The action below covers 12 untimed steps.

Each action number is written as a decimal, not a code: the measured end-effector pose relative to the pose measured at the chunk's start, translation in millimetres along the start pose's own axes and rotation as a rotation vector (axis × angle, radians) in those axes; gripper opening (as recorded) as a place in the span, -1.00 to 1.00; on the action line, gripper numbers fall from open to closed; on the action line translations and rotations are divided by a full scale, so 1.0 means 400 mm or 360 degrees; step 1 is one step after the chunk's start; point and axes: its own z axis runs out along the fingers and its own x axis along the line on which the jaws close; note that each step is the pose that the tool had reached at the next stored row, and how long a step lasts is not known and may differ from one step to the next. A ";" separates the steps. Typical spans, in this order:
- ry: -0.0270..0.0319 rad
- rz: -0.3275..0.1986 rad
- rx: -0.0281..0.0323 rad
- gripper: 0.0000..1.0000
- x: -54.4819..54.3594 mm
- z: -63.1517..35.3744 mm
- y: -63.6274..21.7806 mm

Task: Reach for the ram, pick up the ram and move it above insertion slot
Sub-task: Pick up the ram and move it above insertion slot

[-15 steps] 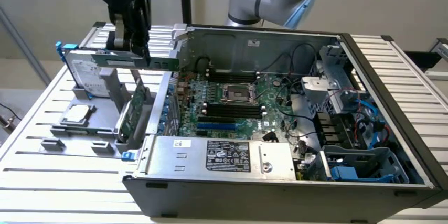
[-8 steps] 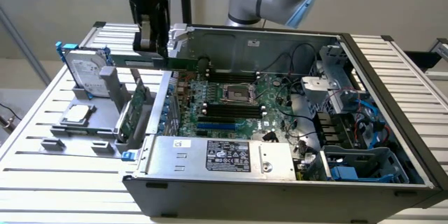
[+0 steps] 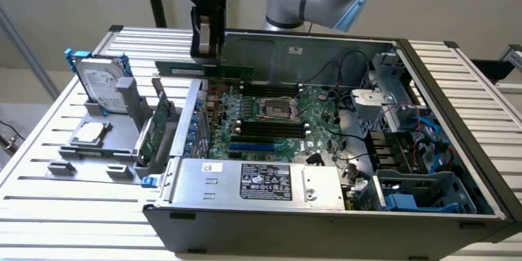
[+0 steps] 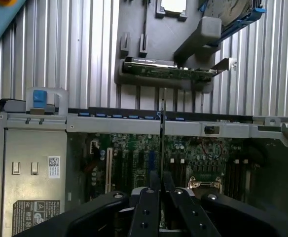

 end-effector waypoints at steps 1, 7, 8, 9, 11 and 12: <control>-0.00001 0.0000 0.00001 -0.73 -0.006 0.002 -0.008; -0.00001 0.0000 0.00000 -0.73 -0.041 0.011 -0.062; -0.00002 0.0000 0.00001 -0.73 -0.046 0.013 -0.071; -0.00001 0.0000 0.00001 -0.73 -0.052 0.014 -0.080; 0.00000 0.0000 0.00000 -0.73 -0.062 0.017 -0.099; 0.00000 0.0000 0.00000 -0.73 -0.067 0.018 -0.109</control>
